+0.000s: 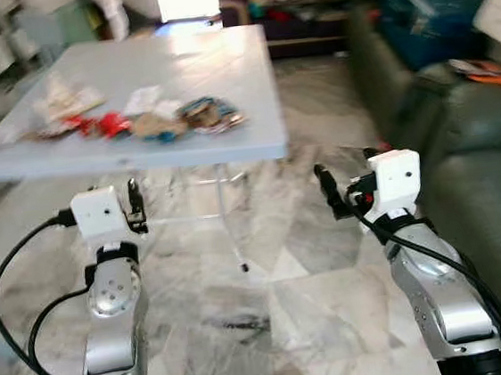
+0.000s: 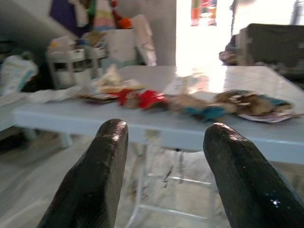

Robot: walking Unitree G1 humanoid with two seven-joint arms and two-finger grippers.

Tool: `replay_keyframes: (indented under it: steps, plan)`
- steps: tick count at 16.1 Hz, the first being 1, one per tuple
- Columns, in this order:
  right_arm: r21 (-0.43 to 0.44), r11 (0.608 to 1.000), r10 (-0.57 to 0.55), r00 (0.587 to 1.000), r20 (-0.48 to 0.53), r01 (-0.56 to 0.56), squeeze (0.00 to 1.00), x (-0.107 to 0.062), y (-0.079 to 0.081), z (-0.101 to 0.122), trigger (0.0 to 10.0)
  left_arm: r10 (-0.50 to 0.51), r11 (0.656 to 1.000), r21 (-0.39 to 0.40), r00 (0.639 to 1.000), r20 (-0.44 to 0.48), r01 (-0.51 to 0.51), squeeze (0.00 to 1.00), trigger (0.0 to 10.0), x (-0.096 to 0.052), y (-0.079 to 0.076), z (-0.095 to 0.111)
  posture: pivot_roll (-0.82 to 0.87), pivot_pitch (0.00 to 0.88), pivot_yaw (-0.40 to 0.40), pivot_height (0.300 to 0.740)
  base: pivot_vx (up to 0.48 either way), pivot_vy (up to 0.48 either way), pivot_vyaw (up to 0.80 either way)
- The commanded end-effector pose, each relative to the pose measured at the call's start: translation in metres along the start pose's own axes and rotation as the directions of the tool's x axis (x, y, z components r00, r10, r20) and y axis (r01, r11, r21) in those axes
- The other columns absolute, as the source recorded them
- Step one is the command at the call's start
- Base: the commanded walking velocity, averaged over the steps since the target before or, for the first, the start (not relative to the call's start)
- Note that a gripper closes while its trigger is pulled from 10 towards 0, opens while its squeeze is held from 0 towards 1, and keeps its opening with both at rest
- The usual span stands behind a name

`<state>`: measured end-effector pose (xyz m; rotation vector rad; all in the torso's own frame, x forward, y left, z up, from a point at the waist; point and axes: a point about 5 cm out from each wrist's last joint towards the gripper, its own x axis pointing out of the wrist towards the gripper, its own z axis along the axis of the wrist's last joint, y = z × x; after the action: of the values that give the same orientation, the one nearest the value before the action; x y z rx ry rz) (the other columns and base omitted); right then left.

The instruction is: Picking trash to rubbish bin

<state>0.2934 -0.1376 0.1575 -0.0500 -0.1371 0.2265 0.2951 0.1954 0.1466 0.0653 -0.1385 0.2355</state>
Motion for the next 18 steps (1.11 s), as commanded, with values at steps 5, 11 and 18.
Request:
replay_keyframes:
  steps: [5, 11, 18]
  plan:
    - [0.033, 0.999, -0.007, 1.000, 0.021, 0.006, 0.00, 0.005, 0.001, 0.004, 0.0, -0.004, 1.000, 0.013, 0.999, -0.041, 0.004, 0.00, 10.0, 0.001, 0.000, -0.007, -0.02, 0.000, -0.020, 0.740, 0.000, 0.000, 0.16]
    - [0.012, 0.999, -0.045, 0.999, -0.011, 0.045, 0.00, 0.008, -0.003, 0.002, 10.0, 0.005, 1.000, 0.021, 0.999, -0.040, -0.004, 0.00, 10.0, 0.000, 0.002, -0.007, -0.02, 0.000, -0.059, 0.740, 0.000, 0.000, 0.00]
    - [0.018, 0.999, -0.030, 0.999, -0.018, 0.030, 1.00, 0.013, 0.001, -0.010, 10.0, 0.042, 0.999, 0.018, 0.998, -0.045, -0.041, 0.00, 10.0, 0.002, 0.008, -0.007, 0.02, 0.000, -0.010, 0.740, 0.000, 0.000, 0.00]
